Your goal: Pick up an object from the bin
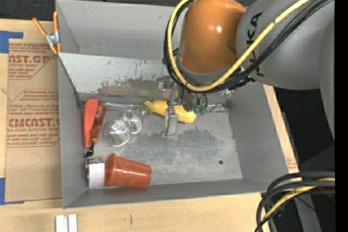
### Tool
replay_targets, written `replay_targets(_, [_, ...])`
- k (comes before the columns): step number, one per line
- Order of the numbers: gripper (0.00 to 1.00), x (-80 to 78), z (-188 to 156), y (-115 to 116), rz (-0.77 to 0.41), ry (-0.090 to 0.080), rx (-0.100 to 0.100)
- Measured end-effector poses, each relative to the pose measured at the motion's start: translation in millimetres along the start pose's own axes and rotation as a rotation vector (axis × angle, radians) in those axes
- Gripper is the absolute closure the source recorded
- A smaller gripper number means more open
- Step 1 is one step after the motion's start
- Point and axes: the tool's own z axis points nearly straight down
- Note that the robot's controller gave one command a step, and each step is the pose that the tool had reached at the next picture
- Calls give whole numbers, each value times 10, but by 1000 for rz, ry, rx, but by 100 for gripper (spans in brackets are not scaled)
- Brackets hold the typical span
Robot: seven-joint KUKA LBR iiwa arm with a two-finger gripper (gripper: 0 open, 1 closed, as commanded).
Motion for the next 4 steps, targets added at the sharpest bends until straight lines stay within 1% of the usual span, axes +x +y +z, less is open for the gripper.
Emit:
replay_targets(1, [0, -14, -50, -7, 2, -8, -1])
replay_targets(2, [0, -90, 388, 124, -88, -11, 0])
replay_targets(3, [0, -207, 575, 444, -396, -9, 0])
replay_targets(4, [0, -265, 902, 429, -321, -13, -1])
